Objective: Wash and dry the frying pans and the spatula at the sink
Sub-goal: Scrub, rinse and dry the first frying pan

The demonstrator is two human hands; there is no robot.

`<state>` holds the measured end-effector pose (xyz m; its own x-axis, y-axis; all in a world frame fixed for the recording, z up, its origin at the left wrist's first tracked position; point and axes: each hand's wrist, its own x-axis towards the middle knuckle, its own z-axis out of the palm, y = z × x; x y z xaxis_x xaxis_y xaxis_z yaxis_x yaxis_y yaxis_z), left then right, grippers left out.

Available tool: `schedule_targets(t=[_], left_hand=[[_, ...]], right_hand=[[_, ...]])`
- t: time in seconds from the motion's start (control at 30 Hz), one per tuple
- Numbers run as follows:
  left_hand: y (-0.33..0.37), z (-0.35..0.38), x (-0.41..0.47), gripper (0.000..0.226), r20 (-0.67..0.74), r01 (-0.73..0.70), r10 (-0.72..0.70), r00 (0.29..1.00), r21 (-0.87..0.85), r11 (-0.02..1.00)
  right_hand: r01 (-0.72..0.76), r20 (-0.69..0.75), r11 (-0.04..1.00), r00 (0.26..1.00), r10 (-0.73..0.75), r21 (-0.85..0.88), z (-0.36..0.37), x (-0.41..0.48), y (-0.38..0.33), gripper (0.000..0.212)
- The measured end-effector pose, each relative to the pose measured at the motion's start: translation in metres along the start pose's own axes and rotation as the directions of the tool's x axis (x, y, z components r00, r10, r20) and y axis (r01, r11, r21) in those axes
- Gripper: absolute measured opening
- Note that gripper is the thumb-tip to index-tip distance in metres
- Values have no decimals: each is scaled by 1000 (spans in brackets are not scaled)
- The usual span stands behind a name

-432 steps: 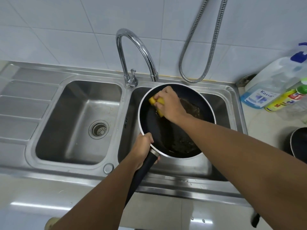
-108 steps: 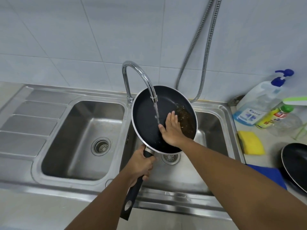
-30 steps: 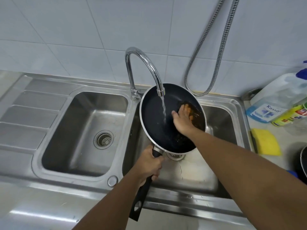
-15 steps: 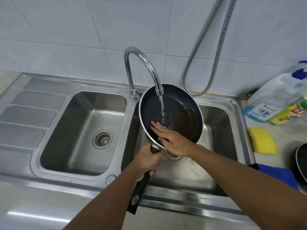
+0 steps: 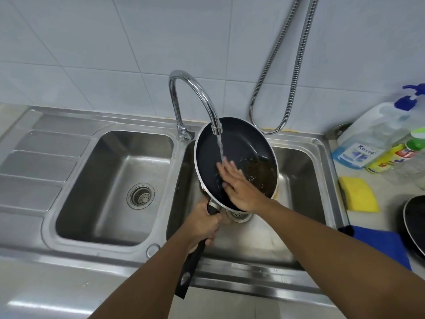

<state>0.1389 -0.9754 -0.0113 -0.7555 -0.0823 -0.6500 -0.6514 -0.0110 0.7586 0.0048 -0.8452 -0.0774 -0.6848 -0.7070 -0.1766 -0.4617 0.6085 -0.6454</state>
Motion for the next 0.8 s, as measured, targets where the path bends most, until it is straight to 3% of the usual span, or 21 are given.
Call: schedule_targets(t=[0.07,0.1,0.23,0.4,0.53,0.67,0.73,0.8], left_hand=[[-3,-1,-1,37,-3,6,-6,1000,0,1000],[-4,-2,-1,38,-7,7,-7,1000,0,1000],[-5,-5,0,37,-29,5,-5,1000,4,1000],[-4,-6,1,35,-28,17,-18,999,-9,1000],[-9,-12,-1,36,-7,41,-42,999,-46,998],[-19,-18,1,35,32,90,-88,996,-60,994],[-24,-19,7,35,44,110,-108,993,-59,992],[-29,-20,13,37,52,129,-126,991,-57,990]], right_hand=[[-179,1,984,984,179,-14,-8,-2,12,63],[-194,17,981,981,194,-16,-10,-4,14,63],[68,124,998,990,-70,17,2,-14,-4,61],[139,62,989,989,-136,-45,-3,-12,1,65],[-3,-231,999,973,-8,-44,-31,7,11,46],[20,-424,996,904,-56,-88,-82,44,-4,37],[98,-339,979,928,-155,-179,-101,74,-21,44],[128,-113,954,980,-164,-270,-110,108,-34,63]])
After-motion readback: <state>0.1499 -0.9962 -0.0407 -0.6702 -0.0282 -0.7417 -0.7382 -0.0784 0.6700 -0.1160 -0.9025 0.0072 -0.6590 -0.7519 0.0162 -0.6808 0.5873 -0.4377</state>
